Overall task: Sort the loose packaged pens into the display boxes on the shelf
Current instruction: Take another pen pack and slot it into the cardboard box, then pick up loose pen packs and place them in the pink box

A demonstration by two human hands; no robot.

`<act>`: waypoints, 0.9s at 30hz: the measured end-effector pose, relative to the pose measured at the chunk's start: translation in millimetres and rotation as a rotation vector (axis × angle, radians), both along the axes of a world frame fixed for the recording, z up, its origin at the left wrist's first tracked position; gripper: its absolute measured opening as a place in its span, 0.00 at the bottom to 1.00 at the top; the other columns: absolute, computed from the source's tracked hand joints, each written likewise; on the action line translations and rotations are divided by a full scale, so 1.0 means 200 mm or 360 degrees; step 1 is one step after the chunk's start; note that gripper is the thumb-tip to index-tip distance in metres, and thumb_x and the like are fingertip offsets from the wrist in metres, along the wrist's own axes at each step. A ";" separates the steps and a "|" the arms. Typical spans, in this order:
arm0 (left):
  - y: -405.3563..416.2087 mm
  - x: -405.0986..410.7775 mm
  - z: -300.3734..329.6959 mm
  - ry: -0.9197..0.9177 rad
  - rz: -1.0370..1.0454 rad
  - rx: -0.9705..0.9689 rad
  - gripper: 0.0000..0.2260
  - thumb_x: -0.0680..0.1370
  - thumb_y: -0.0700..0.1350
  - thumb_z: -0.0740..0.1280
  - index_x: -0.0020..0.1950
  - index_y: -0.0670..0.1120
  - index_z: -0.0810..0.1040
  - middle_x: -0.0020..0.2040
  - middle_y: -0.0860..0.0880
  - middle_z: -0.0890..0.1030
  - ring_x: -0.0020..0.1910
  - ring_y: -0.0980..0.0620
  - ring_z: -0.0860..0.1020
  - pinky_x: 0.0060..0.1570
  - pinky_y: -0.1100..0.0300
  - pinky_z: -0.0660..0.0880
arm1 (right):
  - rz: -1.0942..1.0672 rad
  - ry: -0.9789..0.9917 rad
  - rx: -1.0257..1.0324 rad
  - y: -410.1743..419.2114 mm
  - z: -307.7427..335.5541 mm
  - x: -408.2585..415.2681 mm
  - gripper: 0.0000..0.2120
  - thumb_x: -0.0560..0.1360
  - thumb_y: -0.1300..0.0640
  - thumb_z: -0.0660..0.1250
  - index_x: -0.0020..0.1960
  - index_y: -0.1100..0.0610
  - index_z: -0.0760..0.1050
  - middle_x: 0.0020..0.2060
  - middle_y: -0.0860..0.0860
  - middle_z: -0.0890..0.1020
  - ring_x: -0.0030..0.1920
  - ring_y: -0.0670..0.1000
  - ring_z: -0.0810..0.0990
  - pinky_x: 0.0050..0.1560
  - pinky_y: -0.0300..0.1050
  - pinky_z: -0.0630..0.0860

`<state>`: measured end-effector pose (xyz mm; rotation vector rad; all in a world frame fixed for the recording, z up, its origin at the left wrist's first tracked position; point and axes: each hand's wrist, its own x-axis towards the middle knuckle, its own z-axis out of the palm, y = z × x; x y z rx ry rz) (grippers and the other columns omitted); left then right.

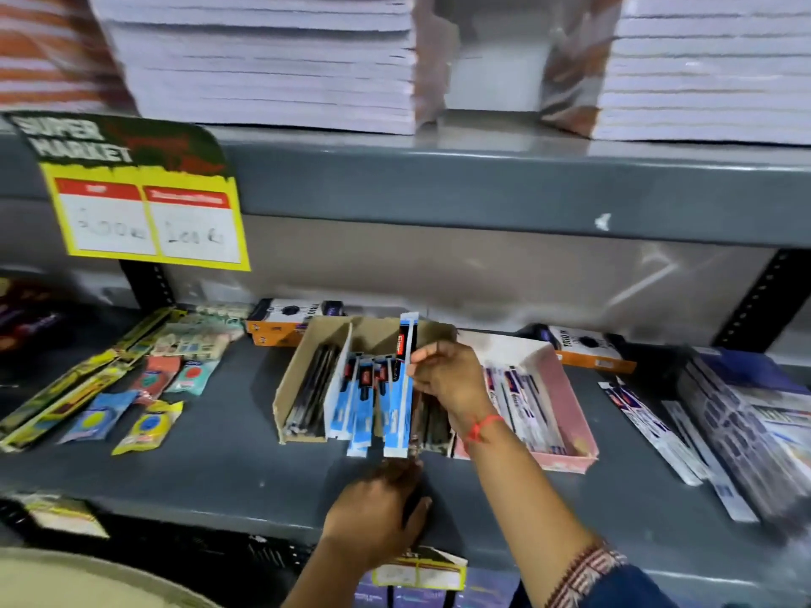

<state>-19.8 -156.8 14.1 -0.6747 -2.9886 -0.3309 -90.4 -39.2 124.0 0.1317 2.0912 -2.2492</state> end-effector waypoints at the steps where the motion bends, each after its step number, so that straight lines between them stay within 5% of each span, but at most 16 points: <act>1: 0.00 0.00 -0.01 -0.0024 0.0003 0.0031 0.37 0.72 0.64 0.36 0.76 0.54 0.61 0.74 0.55 0.63 0.68 0.53 0.67 0.58 0.60 0.69 | -0.0003 -0.0004 0.0145 -0.04 -0.01 -0.06 0.19 0.71 0.77 0.60 0.29 0.57 0.71 0.26 0.51 0.75 0.28 0.46 0.73 0.31 0.38 0.72; 5: 0.00 -0.02 -0.01 -0.0063 -0.0021 0.0138 0.32 0.74 0.60 0.47 0.70 0.46 0.73 0.68 0.50 0.73 0.65 0.51 0.73 0.52 0.58 0.75 | 0.0125 -0.0092 0.0884 -0.18 0.02 -0.26 0.20 0.75 0.67 0.60 0.29 0.51 0.64 0.29 0.48 0.69 0.36 0.50 0.71 0.39 0.37 0.71; 7: 0.00 -0.02 -0.01 -0.0113 -0.0044 0.0125 0.33 0.73 0.59 0.45 0.72 0.46 0.71 0.71 0.50 0.69 0.68 0.52 0.69 0.55 0.57 0.74 | 0.0184 -0.0032 0.1284 -0.21 0.02 -0.30 0.20 0.77 0.63 0.58 0.28 0.53 0.59 0.31 0.52 0.68 0.40 0.54 0.74 0.39 0.37 0.72; 9: -0.01 -0.02 -0.01 -0.0165 -0.0042 0.0138 0.28 0.73 0.57 0.51 0.63 0.46 0.79 0.63 0.50 0.77 0.60 0.52 0.76 0.42 0.61 0.78 | 0.0214 -0.0009 0.1633 -0.26 0.00 -0.33 0.22 0.78 0.63 0.56 0.27 0.56 0.56 0.32 0.54 0.68 0.37 0.57 0.75 0.39 0.39 0.73; 12: -0.02 -0.02 -0.03 -0.0118 -0.0082 0.0237 0.22 0.70 0.55 0.57 0.54 0.46 0.83 0.55 0.50 0.82 0.53 0.51 0.81 0.32 0.64 0.78 | 0.0297 -0.0082 0.1765 -0.32 -0.01 -0.35 0.21 0.78 0.64 0.55 0.27 0.59 0.61 0.28 0.54 0.67 0.26 0.50 0.66 0.35 0.42 0.68; 15: -0.02 0.00 -0.02 -0.0107 -0.0133 0.0142 0.21 0.69 0.56 0.56 0.48 0.48 0.84 0.50 0.52 0.83 0.48 0.53 0.82 0.29 0.68 0.74 | 0.0429 -0.0210 0.1760 -0.36 -0.02 -0.35 0.14 0.78 0.68 0.55 0.37 0.69 0.72 0.29 0.55 0.74 0.32 0.55 0.78 0.40 0.45 0.72; 18: -0.02 -0.01 -0.01 -0.0116 -0.0108 0.0081 0.22 0.68 0.55 0.55 0.45 0.48 0.85 0.47 0.52 0.84 0.44 0.53 0.83 0.27 0.69 0.73 | 0.0450 -0.0218 0.1847 -0.36 -0.05 -0.34 0.13 0.77 0.70 0.57 0.38 0.69 0.75 0.28 0.57 0.80 0.33 0.52 0.84 0.39 0.44 0.76; 21: -0.02 -0.02 -0.05 -0.0107 -0.0099 0.0124 0.26 0.72 0.55 0.52 0.56 0.46 0.82 0.57 0.49 0.81 0.55 0.50 0.79 0.40 0.63 0.78 | 0.0398 -0.0181 0.1899 -0.35 -0.07 -0.32 0.13 0.77 0.70 0.55 0.54 0.70 0.77 0.43 0.61 0.84 0.44 0.58 0.85 0.49 0.47 0.78; 24: -0.02 -0.02 -0.04 -0.0218 -0.0080 0.0090 0.31 0.74 0.57 0.47 0.67 0.43 0.74 0.68 0.46 0.73 0.68 0.47 0.69 0.57 0.55 0.73 | 0.0303 -0.0081 0.1983 -0.34 -0.08 -0.31 0.15 0.77 0.69 0.54 0.58 0.68 0.76 0.55 0.63 0.82 0.55 0.61 0.82 0.55 0.52 0.78; 27: -0.01 -0.02 -0.03 -0.0162 -0.0133 0.0105 0.26 0.72 0.55 0.52 0.59 0.46 0.82 0.59 0.50 0.80 0.58 0.52 0.78 0.49 0.63 0.76 | 0.0171 0.0056 0.2011 -0.30 -0.03 -0.28 0.16 0.78 0.68 0.53 0.62 0.67 0.73 0.60 0.63 0.79 0.60 0.61 0.78 0.57 0.52 0.75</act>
